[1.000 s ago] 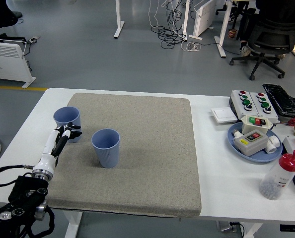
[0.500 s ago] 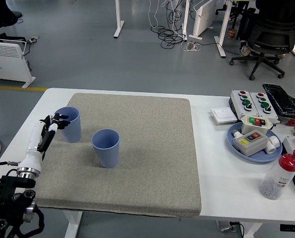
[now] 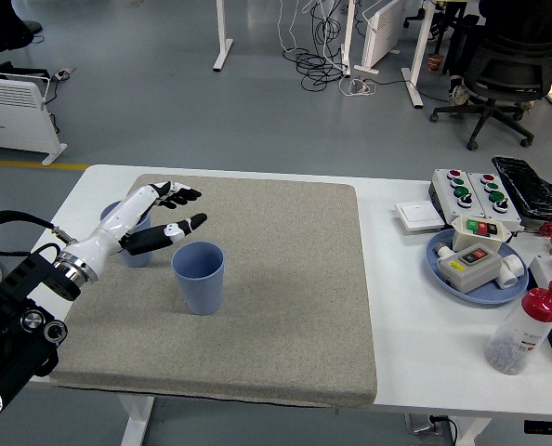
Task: Push cup pick cup insert cup
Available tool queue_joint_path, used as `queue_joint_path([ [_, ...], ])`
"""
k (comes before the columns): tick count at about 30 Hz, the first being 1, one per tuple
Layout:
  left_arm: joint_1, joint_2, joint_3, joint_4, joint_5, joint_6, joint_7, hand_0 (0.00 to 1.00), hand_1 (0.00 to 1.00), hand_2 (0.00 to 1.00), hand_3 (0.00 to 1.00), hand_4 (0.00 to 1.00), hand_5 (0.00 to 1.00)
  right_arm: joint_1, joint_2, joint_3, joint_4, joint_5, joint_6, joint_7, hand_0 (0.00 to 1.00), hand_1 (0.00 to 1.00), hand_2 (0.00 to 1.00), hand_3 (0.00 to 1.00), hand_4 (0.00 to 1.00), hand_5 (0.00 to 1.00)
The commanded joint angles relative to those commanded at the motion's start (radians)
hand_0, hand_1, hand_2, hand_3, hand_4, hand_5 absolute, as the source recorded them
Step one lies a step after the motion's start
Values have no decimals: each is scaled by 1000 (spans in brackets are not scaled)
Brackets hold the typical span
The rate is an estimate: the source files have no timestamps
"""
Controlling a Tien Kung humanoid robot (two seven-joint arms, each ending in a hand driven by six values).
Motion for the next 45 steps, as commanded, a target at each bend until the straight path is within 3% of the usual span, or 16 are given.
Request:
queue_joint_path([
  [1, -17, 6, 19, -2, 39, -39, 26, 791, 856, 891, 828, 941, 726, 0, 0, 0, 0, -1, 0, 0, 690, 619, 634, 544, 93, 484],
  [2, -42, 12, 46, -2, 85, -84, 56, 900, 926, 983, 939, 972, 663, 0, 0, 1, 0, -1, 0, -1, 690, 619, 634, 544, 92, 484],
  [5, -101, 29, 112, 1, 195, -197, 114, 900, 926, 983, 939, 972, 663, 0, -1, -1, 0, 3, -1, 1, 690, 619, 634, 544, 92, 484],
  [7, -131, 35, 145, 7, 224, -237, 126, 900, 926, 983, 939, 972, 663, -1, -1, -2, 0, 7, -1, 2, 690, 619, 634, 544, 92, 484],
  [8, -143, 37, 159, 11, 231, -245, 129, 841, 905, 976, 928, 940, 515, -1, -1, -3, 0, 7, -2, 2, 690, 619, 634, 544, 92, 483],
  [9, -162, 40, 179, 17, 243, -257, 133, 841, 905, 976, 928, 940, 515, -2, -1, -3, 0, 7, -2, 2, 690, 619, 634, 544, 92, 483],
  [13, -193, 44, 219, 33, 258, -278, 142, 841, 905, 976, 928, 940, 515, -5, -1, -5, 1, 12, -2, 3, 690, 619, 634, 544, 92, 483],
  [14, -197, 44, 224, 36, 261, -280, 144, 797, 884, 965, 905, 898, 410, -6, -1, -4, 1, 11, -2, 3, 690, 619, 634, 544, 93, 484],
  [19, -206, 43, 233, 42, 285, -302, 158, 797, 884, 965, 905, 898, 410, -10, 0, -2, 1, 8, -2, 2, 690, 619, 634, 544, 93, 484],
  [20, -206, 44, 233, 40, 287, -303, 160, 566, 765, 865, 792, 856, 370, -11, 0, -1, 1, 7, -2, 1, 690, 619, 634, 544, 93, 484],
  [25, -208, 42, 232, 44, 306, -312, 165, 566, 765, 865, 792, 856, 370, -14, 0, 1, 1, 1, -2, 0, 690, 619, 634, 544, 93, 484],
  [26, -209, 43, 234, 45, 314, -315, 167, 440, 672, 788, 726, 790, 289, -15, 1, 3, 1, -2, -2, -1, 690, 620, 634, 544, 93, 484],
  [31, -207, 45, 234, 43, 319, -313, 169, 440, 672, 788, 726, 790, 289, -18, 1, 5, 1, -5, -2, -2, 690, 620, 634, 544, 93, 484],
  [32, -206, 46, 233, 43, 318, -314, 170, 385, 602, 735, 616, 692, 188, -18, 1, 5, 1, -5, -2, -2, 690, 619, 634, 544, 93, 484],
  [45, -216, 58, 228, 18, 307, -345, 196, 401, 565, 737, 599, 625, 144, -12, 0, -2, 1, 10, -2, 1, 690, 619, 634, 544, 94, 484],
])
